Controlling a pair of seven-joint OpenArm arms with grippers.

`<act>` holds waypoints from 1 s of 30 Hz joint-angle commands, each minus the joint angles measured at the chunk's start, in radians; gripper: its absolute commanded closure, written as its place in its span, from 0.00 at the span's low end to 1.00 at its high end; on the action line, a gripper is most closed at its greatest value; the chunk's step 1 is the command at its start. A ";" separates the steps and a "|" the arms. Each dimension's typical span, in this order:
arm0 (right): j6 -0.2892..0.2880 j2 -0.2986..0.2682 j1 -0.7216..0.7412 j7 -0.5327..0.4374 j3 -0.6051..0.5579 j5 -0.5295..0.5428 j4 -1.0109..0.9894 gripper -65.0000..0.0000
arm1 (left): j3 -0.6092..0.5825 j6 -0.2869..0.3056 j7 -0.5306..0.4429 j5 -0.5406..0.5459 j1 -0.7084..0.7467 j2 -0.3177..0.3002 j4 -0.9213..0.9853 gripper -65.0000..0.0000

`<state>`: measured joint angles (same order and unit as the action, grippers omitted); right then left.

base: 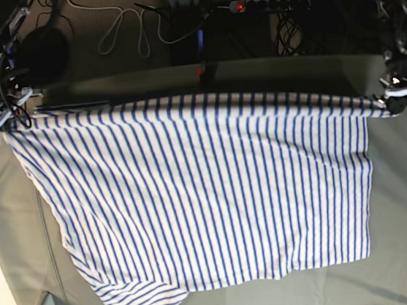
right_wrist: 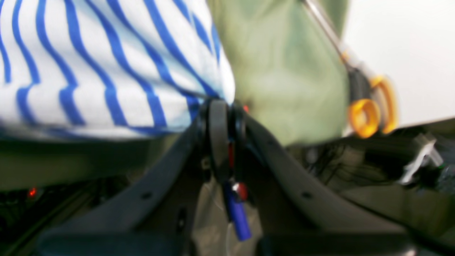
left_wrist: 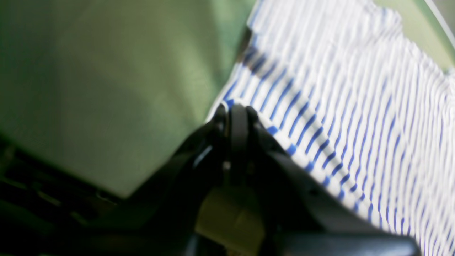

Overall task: Layout the t-shirt on the table in an organized manner, then fold the t-shirt properly
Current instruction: 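Lift the shirt edge with both grippers and pull it taut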

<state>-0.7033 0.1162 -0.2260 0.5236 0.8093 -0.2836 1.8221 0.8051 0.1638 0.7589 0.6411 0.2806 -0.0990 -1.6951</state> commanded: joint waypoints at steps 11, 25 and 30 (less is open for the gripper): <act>0.005 -0.011 -0.100 -0.013 -0.115 -0.007 0.041 1.00 | 0.053 0.004 -0.028 0.078 0.070 -0.011 -0.015 1.00; 0.005 -0.010 -0.059 -0.013 -0.061 -0.007 0.043 1.00 | 0.055 0.006 -0.037 0.078 0.165 -0.009 -0.015 1.00; 0.005 -0.010 -0.062 -0.015 -0.064 -0.007 0.041 1.00 | 0.093 0.006 -0.039 0.078 0.162 0.006 -0.015 1.00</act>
<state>-0.7033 0.1143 -0.2886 0.5251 0.7403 -0.2916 1.8458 0.8867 0.1661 0.7506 0.7128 0.4362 -0.0841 -1.6936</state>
